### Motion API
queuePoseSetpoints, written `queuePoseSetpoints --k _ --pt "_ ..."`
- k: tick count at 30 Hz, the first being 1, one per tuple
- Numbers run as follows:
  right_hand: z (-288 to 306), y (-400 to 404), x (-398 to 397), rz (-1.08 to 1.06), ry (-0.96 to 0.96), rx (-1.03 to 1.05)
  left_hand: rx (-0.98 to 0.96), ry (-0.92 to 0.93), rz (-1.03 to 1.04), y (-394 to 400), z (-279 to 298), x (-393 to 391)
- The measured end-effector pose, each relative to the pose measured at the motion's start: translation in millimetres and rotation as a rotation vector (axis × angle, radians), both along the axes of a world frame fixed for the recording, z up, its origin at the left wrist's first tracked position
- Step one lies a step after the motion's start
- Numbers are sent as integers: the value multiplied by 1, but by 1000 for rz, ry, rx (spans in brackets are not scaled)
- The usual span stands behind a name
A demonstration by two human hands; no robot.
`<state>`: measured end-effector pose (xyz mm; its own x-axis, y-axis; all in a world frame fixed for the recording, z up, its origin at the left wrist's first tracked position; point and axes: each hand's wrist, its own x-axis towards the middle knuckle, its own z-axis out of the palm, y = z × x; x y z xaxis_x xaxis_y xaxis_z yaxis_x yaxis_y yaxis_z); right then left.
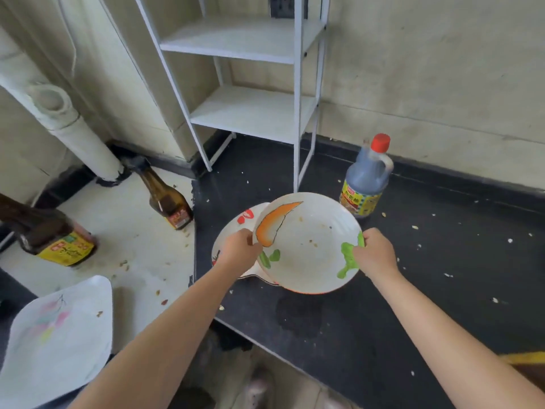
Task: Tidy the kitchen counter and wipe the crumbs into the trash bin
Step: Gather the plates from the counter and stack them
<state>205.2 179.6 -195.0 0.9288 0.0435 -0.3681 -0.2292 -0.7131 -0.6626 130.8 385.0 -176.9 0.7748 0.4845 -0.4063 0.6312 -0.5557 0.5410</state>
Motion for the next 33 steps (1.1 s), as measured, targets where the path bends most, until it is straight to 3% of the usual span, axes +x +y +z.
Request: queuePoseSetpoints --k 5,16,20,24,33 --pt "-18 67 -1 28 58 -21 131 73 -7 62 -15 1" --pt "-37 116 -1 -7 144 -274 140 175 -88 104 -52 15" --pt "-36 123 3 -9 146 -261 210 180 -110 107 -59 16" --pt "-35 126 2 -13 141 -260 82 189 -85 110 -64 14" --pt "-40 149 -10 34 171 -59 119 215 -76 144 -64 -10"
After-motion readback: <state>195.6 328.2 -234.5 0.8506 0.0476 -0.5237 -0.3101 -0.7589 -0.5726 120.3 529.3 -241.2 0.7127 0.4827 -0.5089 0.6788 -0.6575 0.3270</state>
